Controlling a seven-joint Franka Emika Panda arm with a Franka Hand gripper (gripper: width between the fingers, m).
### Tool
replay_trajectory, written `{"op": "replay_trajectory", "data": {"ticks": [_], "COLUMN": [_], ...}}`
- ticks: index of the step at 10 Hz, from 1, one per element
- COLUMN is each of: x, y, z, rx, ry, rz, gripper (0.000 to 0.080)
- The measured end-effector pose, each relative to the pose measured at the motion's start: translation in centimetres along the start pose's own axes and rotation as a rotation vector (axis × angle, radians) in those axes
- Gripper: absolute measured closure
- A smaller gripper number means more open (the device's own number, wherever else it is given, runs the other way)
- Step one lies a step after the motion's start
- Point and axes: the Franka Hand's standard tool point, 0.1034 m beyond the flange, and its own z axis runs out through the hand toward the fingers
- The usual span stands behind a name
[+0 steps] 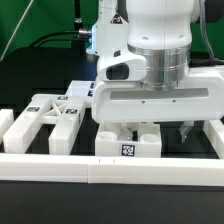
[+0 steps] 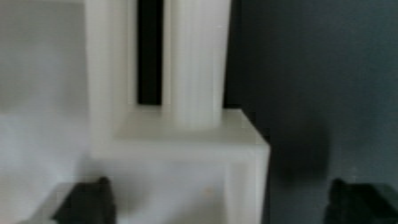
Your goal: Assemble chair
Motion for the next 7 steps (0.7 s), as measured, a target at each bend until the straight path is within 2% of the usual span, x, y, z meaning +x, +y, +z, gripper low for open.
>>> {"op": "replay_trajectory", "data": {"ticks": [2,3,4,5,7], "x": [0.00,0.00,0.00,0.01,0.01], "y": [0.00,0.00,-0.01,-0.01,-0.01], "z": [0.00,0.00,0.00,-0.01,-0.01], "rx": [0.000,0.000,0.000,0.000,0.000], "ry": [0.000,0.000,0.000,0.000,0.000], "rz": [0.000,0.000,0.000,0.000,0.000], "gripper": [0.0531,0.0667,0.0667,0.0769,0.0769]}}
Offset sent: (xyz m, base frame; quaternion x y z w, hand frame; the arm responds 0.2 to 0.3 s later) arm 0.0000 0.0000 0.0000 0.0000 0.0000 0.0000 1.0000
